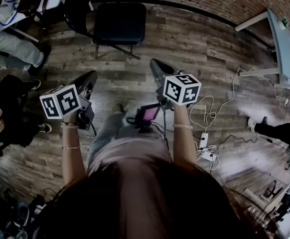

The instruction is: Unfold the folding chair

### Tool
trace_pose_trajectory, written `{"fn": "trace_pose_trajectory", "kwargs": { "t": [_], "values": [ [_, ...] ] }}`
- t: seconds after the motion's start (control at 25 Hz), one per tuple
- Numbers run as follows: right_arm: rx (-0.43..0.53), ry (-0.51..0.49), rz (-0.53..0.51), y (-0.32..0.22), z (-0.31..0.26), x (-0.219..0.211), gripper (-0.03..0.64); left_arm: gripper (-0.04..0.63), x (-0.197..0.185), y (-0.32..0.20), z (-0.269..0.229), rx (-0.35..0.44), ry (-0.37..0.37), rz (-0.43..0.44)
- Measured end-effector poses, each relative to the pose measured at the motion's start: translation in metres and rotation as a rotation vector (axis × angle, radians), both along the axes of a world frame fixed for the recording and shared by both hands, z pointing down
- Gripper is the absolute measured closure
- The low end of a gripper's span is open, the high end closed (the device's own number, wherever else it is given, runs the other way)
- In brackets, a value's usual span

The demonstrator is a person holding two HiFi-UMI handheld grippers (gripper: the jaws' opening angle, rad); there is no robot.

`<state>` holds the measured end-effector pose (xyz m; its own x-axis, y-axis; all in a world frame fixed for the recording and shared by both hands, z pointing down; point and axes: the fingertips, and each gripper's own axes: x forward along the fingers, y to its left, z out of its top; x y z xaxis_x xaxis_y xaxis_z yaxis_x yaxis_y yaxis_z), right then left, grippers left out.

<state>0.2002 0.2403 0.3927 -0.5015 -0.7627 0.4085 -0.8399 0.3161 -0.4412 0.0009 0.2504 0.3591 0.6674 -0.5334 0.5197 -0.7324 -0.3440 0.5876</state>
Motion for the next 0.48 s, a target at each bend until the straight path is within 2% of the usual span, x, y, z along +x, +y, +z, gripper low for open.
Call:
{"fn": "trace_pose_trajectory", "kwargs": {
  "t": [0.12, 0.48],
  "values": [
    [0.006, 0.002, 0.009, 0.009, -0.006, -0.013, 0.621, 0.598, -0.016, 0.005, -0.003, 0.015, -0.038, 0.000],
    [0.060, 0.040, 0.021, 0.038, -0.042, -0.044, 0.621, 0.598, -0.036, 0.031, -0.032, 0.077, -0.029, 0.023]
  ]
}}
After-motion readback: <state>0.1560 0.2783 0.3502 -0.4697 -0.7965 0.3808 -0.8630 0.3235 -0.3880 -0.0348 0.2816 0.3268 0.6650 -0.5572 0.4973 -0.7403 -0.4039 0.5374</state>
